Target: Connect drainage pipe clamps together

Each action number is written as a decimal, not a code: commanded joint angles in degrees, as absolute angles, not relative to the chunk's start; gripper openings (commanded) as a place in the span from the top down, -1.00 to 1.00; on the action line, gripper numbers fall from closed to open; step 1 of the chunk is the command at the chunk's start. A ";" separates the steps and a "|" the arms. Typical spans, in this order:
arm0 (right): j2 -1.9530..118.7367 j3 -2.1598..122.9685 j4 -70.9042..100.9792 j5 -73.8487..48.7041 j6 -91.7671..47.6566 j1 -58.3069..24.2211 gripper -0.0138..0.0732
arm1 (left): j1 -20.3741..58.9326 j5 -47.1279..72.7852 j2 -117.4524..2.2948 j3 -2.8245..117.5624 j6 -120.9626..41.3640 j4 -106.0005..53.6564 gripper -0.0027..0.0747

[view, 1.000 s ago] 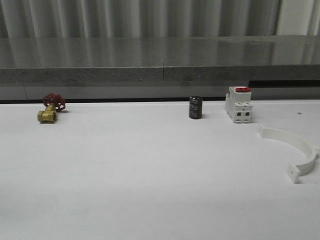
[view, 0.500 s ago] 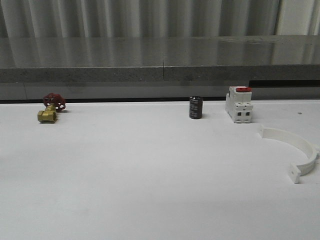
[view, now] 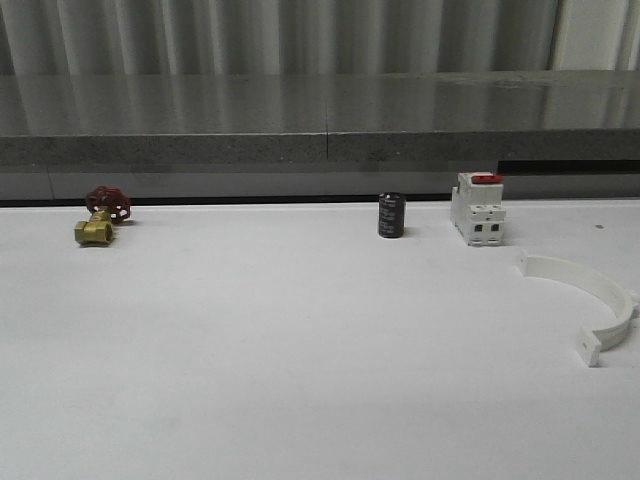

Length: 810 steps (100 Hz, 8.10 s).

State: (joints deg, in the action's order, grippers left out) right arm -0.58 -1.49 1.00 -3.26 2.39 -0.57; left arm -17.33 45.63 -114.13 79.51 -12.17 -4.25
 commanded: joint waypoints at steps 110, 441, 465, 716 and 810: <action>-1.30 -0.59 0.90 0.96 1.91 -0.51 0.82 | -5.77 54.01 -105.29 82.10 -5.06 -7.40 0.99; -1.30 -0.59 0.90 1.89 1.91 -0.51 0.82 | 1.61 20.05 -24.11 24.59 2.50 -0.39 0.59; -0.98 2.71 0.90 0.50 1.91 -0.51 0.82 | 1.61 19.72 -23.80 24.51 2.50 -0.39 0.99; 100.66 61.85 3.46 -27.55 -2.69 -1.10 -0.56 | 1.61 19.72 -23.80 24.51 2.50 -0.39 0.99; 103.87 62.04 5.13 -30.86 -2.69 -1.10 0.72 | 1.61 19.72 -23.80 24.51 2.50 -0.39 0.99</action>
